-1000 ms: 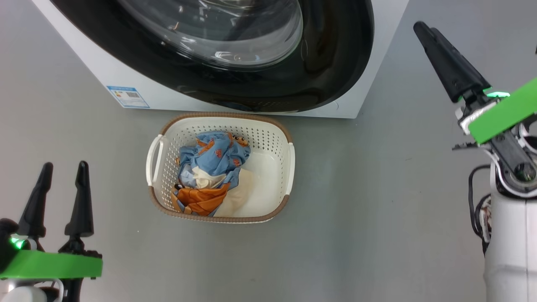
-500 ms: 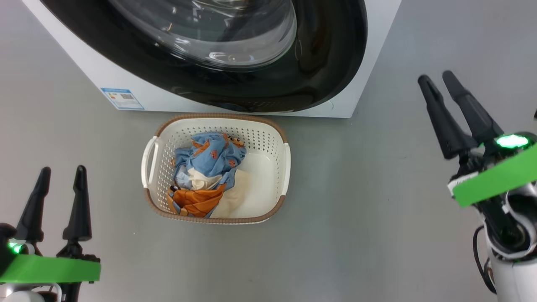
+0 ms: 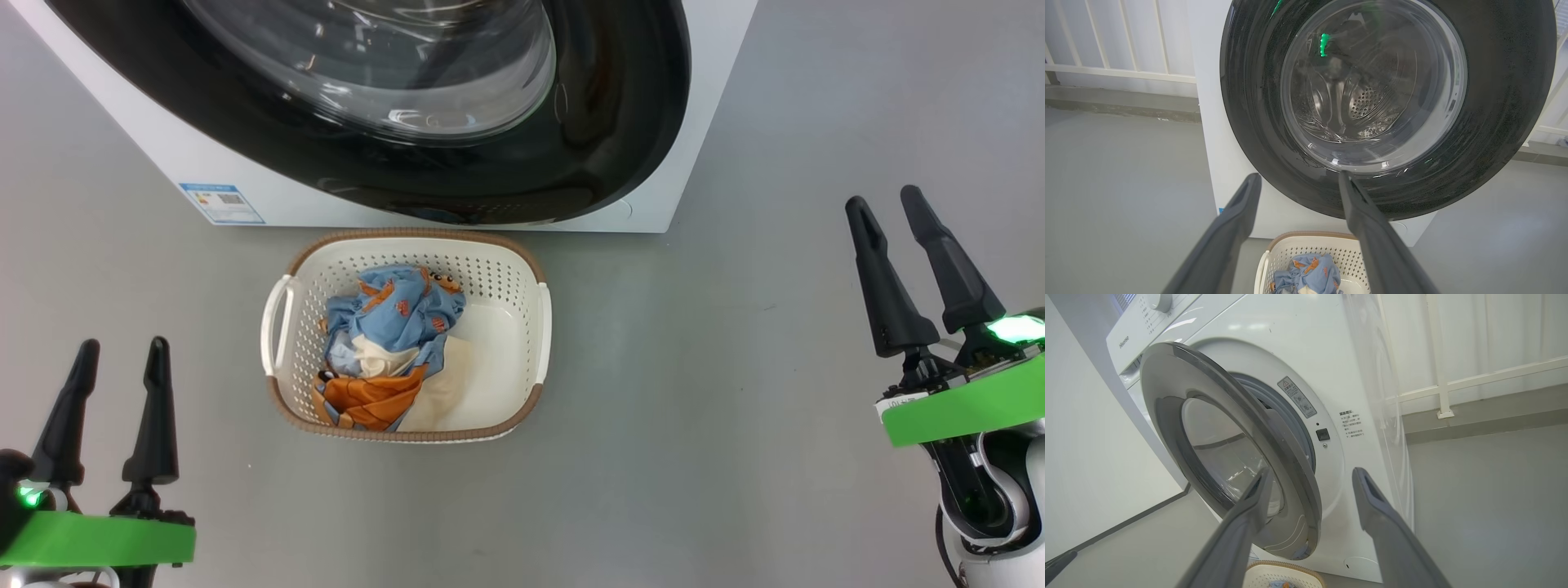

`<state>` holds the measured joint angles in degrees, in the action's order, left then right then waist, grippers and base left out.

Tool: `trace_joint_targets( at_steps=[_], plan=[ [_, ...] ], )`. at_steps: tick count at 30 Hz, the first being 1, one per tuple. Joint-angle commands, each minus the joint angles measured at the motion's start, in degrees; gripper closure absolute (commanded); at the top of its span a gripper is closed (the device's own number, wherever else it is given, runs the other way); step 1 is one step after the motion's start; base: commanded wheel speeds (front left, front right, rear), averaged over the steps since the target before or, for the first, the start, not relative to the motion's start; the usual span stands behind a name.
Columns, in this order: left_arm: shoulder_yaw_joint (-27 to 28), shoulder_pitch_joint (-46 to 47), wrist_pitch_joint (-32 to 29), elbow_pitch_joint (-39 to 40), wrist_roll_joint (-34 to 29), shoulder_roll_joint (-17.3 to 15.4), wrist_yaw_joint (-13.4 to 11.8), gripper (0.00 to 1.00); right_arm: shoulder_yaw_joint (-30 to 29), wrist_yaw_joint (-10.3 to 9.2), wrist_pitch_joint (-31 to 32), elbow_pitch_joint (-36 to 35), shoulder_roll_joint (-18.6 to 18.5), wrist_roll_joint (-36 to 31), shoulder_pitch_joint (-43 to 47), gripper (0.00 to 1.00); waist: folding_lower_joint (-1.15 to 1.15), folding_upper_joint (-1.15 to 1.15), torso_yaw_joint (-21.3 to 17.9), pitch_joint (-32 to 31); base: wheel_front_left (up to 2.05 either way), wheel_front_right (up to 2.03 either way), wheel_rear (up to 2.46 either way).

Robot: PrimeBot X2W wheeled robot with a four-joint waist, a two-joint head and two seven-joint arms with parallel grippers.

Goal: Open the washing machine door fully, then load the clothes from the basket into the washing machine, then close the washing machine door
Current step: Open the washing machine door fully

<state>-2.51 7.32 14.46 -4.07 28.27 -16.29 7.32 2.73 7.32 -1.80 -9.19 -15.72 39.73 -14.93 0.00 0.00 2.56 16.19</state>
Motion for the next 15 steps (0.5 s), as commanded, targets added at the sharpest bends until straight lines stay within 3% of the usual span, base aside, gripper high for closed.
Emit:
trace_joint_targets(
  at_steps=[1, 15],
  plan=[
    [2.10, 0.60, 0.54, 1.53, -0.33, -2.29, 0.17, 0.00, 0.70, 0.17, -0.72, -0.64, -0.78, -0.97, 1.13, 0.00, 0.00, 0.00, 0.00, 0.02, 0.00, 0.00, 0.00],
    [1.59, 0.50, 0.54, 1.42, -0.33, -2.43, 0.17, 0.00, -0.52, 0.17, -5.68, 5.50, -0.84, -15.62, 1.08, 0.00, 0.00, 0.00, 0.20, -0.01, 0.00, 0.00, 0.00]
  ],
)
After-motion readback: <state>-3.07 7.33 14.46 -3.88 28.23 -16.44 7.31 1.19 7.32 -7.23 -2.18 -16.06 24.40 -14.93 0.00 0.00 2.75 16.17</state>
